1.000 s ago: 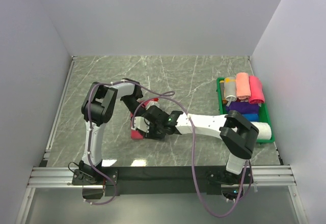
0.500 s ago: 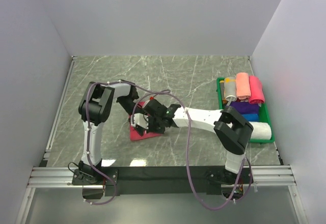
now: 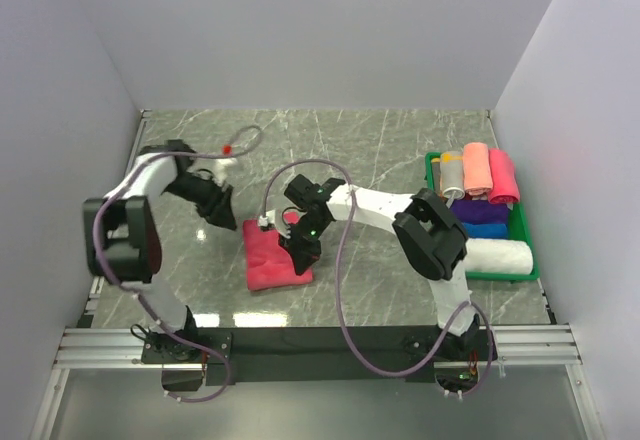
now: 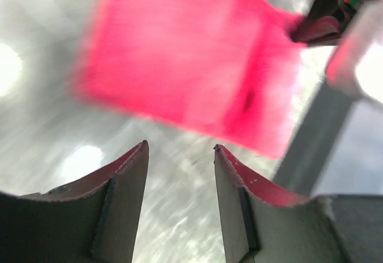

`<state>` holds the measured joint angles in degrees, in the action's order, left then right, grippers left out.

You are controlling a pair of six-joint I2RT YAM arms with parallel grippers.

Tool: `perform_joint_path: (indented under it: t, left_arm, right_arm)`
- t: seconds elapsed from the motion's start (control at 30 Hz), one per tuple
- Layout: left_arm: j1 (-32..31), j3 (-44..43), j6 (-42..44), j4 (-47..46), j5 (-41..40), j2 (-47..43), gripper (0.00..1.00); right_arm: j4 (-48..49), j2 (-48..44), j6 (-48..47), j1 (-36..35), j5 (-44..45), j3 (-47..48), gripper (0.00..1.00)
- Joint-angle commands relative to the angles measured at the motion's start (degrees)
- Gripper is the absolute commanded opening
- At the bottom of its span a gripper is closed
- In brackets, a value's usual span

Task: Roll the towels
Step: Roll the towel

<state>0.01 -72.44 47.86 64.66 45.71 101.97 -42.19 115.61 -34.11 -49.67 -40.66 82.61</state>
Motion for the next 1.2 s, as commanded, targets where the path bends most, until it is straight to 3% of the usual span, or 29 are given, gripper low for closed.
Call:
perform_joint_path:
  t: [0.0, 0.17, 0.37, 0.57, 0.8, 0.9, 1.0, 1.07, 1.17]
  left_arm:
    - [5.9, 1.9, 2.3, -2.9, 1.0, -9.0, 0.54]
    - [2.0, 17.0, 1.5, -12.0, -4.5, -30.3, 0.60]
    - [-18.2, 33.6, -3.4, -23.2, -15.1, -50.6, 0.68]
    - [-33.9, 40.4, -8.5, -30.7, -26.2, -54.1, 0.70]
    - [-40.3, 41.6, -7.9, -36.6, -28.0, -49.1, 0.72]
    - [-41.1, 43.3, -5.8, -38.6, -28.2, -46.3, 0.65]
    - [-41.1, 44.3, -4.4, -39.1, -28.5, -41.5, 0.52]
    - [-41.1, 44.2, -3.9, -38.7, -28.7, -37.7, 0.36]
    - [-41.0, 42.1, -3.6, -35.1, -27.0, -34.3, 0.22]
  right_arm:
    - [-11.4, 6.9, 2.1, 1.2, -6.5, 1.5, 0.00]
    - [-17.2, 14.5, 4.9, 2.9, -11.1, 8.6, 0.00]
    - [-17.6, 20.3, 10.0, 4.1, -12.9, 12.5, 0.00]
    - [-18.6, 24.7, 13.5, 4.8, -13.1, 16.9, 0.00]
    - [-17.6, 26.9, 15.8, 6.1, -14.4, 17.3, 0.00]
    - [-16.5, 26.2, 16.3, 6.5, -14.6, 16.4, 0.00]
    - [-15.8, 24.6, 15.9, 6.6, -14.2, 15.1, 0.00]
    - [-15.5, 22.9, 15.7, 6.9, -13.0, 14.7, 0.00]
    - [-14.6, 19.2, 16.2, 7.9, -11.5, 13.9, 0.18]
